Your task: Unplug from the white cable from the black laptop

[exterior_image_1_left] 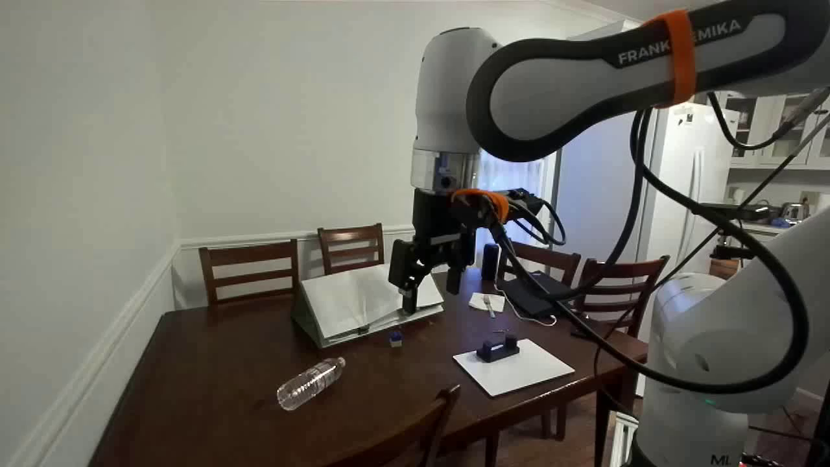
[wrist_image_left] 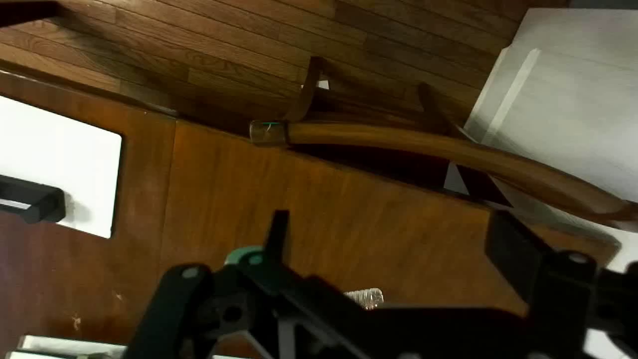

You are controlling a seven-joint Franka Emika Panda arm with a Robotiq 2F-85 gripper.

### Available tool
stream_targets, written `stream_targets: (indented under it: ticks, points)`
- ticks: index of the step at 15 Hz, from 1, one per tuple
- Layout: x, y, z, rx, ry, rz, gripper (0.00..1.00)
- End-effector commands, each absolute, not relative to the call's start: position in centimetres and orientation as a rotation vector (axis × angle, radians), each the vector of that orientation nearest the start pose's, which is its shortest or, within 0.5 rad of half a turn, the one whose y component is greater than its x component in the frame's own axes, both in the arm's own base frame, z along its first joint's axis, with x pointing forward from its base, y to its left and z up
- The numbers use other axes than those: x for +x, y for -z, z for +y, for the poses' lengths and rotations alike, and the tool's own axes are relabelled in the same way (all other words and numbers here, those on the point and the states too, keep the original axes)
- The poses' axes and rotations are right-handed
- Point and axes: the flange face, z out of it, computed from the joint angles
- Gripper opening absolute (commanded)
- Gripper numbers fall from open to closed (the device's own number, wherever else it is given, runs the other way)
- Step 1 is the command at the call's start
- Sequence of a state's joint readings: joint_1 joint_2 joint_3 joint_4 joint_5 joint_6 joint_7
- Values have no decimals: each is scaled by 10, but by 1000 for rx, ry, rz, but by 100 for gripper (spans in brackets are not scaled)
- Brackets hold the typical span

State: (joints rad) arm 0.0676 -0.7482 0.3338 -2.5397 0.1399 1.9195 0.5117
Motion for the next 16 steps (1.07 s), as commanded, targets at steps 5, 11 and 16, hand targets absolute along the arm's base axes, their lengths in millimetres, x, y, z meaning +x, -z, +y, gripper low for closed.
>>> stream_targets:
  ticks: [5,11,16]
  points:
    - [310,-508,92,-3120,203,539,100]
    - [319,-506,55,-3103,190,626,100]
    - [316,-505,57,-3107,199,619,100]
